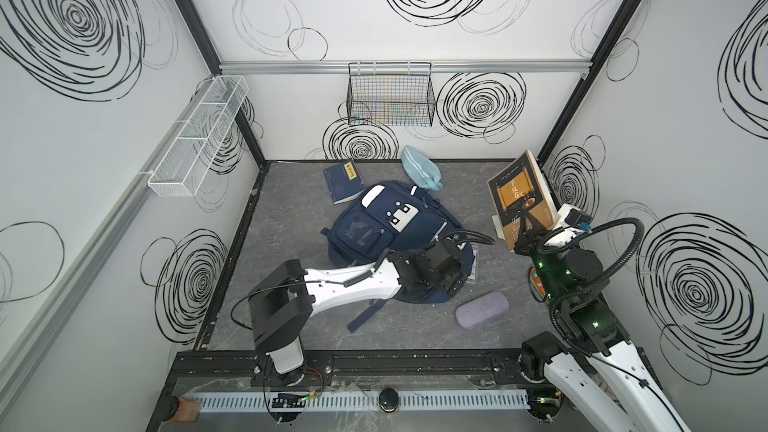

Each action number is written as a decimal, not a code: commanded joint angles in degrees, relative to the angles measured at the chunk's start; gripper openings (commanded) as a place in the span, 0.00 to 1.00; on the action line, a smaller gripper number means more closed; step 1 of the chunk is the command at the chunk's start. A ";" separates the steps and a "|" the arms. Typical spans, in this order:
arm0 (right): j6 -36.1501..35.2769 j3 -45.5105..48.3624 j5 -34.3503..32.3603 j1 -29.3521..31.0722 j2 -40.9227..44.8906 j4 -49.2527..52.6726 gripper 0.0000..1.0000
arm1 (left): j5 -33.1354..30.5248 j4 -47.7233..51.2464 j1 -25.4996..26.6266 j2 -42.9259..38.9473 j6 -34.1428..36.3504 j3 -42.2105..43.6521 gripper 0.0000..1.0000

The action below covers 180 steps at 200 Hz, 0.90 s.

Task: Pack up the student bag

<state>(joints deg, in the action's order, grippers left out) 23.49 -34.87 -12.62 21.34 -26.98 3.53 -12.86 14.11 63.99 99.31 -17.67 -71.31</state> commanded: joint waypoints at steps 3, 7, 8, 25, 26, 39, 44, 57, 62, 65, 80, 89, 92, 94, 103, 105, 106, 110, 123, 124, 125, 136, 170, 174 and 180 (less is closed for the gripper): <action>-0.01 -0.29 -0.52 -0.11 0.93 -3.71 0.00 | -0.14 2.09 0.26 3.19 2.24 -4.25 0.80; 0.10 -0.24 -0.48 -0.13 0.96 -3.71 0.00 | -0.41 2.21 0.26 3.77 2.28 -4.80 0.79; 0.13 -0.26 -0.43 -0.14 0.96 -3.71 0.00 | -0.50 2.31 0.26 3.91 2.29 -4.93 0.78; 0.34 -0.07 -0.13 -0.14 1.14 -3.71 0.00 | -1.82 2.80 0.16 5.72 2.43 -6.48 0.76; 0.34 -0.09 -0.12 -0.11 1.14 -3.71 0.00 | -1.90 2.83 0.17 5.77 2.45 -6.52 0.76; 0.51 0.10 -0.03 -0.14 1.24 -3.69 0.00 | -2.84 3.50 -0.04 6.87 2.31 -7.53 0.75; 0.51 0.19 -0.04 -0.16 1.24 -3.71 0.00 | -3.03 3.64 -0.24 7.14 2.07 -7.78 0.75; 0.68 0.40 -0.44 -0.14 1.23 -3.79 0.00 | -2.84 3.58 -0.82 7.88 1.53 -8.13 0.73; 0.78 0.46 -0.59 -0.16 1.23 -3.84 0.00 | -2.60 3.64 -1.13 8.23 1.17 -8.34 0.71; 0.77 0.55 -0.76 -0.13 1.23 -3.88 0.00 | -2.42 3.64 -1.25 8.41 1.08 -8.44 0.70; 0.73 0.36 -1.11 -0.12 1.32 -3.63 0.00 | -0.80 4.11 -2.14 9.43 0.27 -9.06 0.65; 0.61 0.14 -1.21 -0.10 1.40 -3.49 0.00 | 0.21 4.18 -2.52 9.92 0.02 -9.11 0.63; 0.60 0.08 -1.21 -0.15 1.35 -3.45 0.00 | 0.44 4.17 -2.62 10.06 -0.06 -9.18 0.62; 0.60 0.03 -1.19 -0.14 1.48 -3.38 0.00 | 0.53 4.24 -2.63 10.15 -0.14 -9.19 0.62; 0.60 -0.02 -1.34 -0.12 1.61 -3.18 0.00 | 0.66 4.60 -2.81 10.45 -0.33 -9.20 0.62; 0.64 -0.02 -1.35 -0.13 1.66 -3.11 0.00 | 0.65 4.74 -2.81 10.53 -0.34 -9.20 0.62; 0.62 -0.02 -1.31 -0.15 1.66 -3.10 0.00 | 0.65 4.72 -2.86 10.54 -0.34 -9.20 0.62; 0.60 -0.02 -1.33 -0.12 1.73 -3.05 0.00 | 0.59 4.78 -2.90 10.64 -0.35 -9.13 0.62; 0.60 0.23 -1.56 -0.16 2.01 -2.78 0.00 | 0.59 4.89 -2.96 10.84 -0.59 -8.94 0.60; 0.60 0.28 -1.59 -0.16 2.02 -2.80 0.00 | 0.62 4.88 -2.97 10.87 -0.60 -8.89 0.60; 0.60 0.31 -1.56 -0.16 2.02 -2.82 0.00 | 0.63 4.88 -2.98 10.89 -0.60 -8.87 0.60; 0.60 0.63 -1.72 -0.16 2.11 -2.74 0.00 | 1.44 4.55 -2.94 11.06 -0.74 -8.59 0.59; 0.67 0.64 -1.90 -0.16 2.04 -2.74 0.00 | 3.26 4.61 -3.25 12.26 -0.68 -9.10 0.55; 0.67 0.64 -1.89 -0.12 2.09 -2.67 0.00 | 3.80 4.61 -3.33 12.38 -0.61 -9.19 0.55; 0.64 0.55 -1.95 -0.16 2.11 -2.67 0.00 | 4.73 4.55 -3.42 12.48 -0.61 -9.27 0.54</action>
<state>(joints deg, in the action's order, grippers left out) 23.59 -33.80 -13.52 21.34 -25.87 4.47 -11.31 18.24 60.95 110.48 -17.65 -79.15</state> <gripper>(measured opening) 0.176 0.548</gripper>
